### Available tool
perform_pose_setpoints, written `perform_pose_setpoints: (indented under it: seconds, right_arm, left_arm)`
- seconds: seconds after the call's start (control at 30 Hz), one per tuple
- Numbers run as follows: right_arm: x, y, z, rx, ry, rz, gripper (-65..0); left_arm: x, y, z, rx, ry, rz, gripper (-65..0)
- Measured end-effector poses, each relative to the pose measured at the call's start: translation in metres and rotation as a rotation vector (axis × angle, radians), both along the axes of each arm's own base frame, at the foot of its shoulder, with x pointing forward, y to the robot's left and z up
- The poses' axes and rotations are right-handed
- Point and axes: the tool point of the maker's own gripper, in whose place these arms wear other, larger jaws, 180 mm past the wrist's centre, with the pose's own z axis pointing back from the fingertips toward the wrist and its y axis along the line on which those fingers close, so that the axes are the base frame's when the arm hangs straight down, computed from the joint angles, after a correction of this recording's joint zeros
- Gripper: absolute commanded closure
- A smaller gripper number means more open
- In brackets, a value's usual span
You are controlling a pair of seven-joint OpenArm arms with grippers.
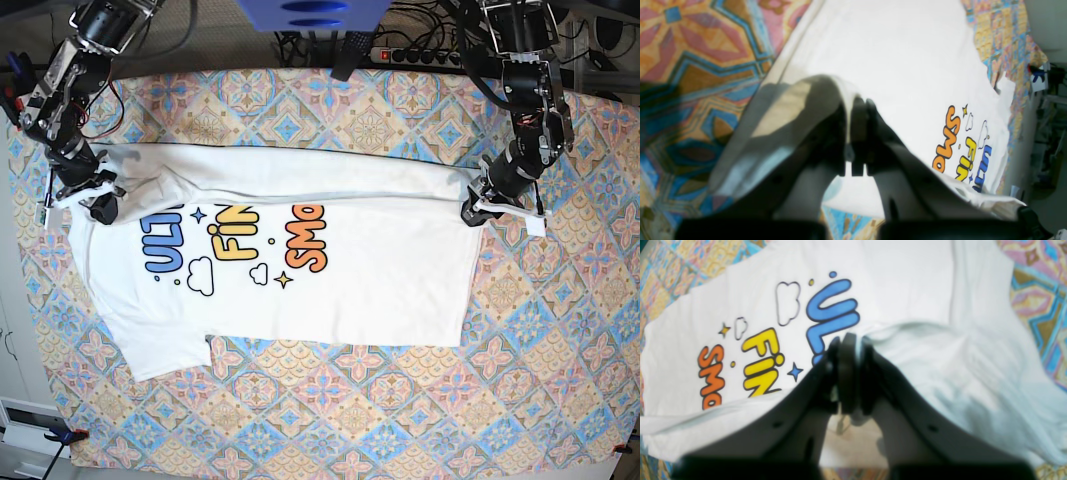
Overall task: Fold the T-shirt properly
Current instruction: 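Fold the shirt's shoulder edge over toward the hem with both grippers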
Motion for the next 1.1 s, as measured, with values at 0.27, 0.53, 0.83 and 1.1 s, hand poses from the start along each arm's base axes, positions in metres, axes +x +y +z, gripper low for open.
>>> perform_pose_setpoints:
  seconds: [0.27,0.53,0.83,1.1]
  right_arm:
    - [-0.004,-0.021,0.018,-0.088,-0.009,0.017,-23.9]
    - [-0.048,-0.021,0.019,-0.163,0.055,0.059,-23.9]
    - [-0.070,-0.019,0.012,-0.172,0.101,0.069,-23.9]
    - [-0.076,-0.020,0.010,-0.176,0.111,0.070,-23.9]
  left_arm:
    - [-0.009,0.002,-0.001,-0.003,0.011,0.003,-34.6]
    - [-0.055,0.023,0.003,0.058,0.043,0.033,-52.4]
    - [-0.067,-0.002,-0.008,0.001,0.080,0.018,-52.4]
    - [-0.041,-0.009,-0.027,-0.082,0.083,0.072,-40.6]
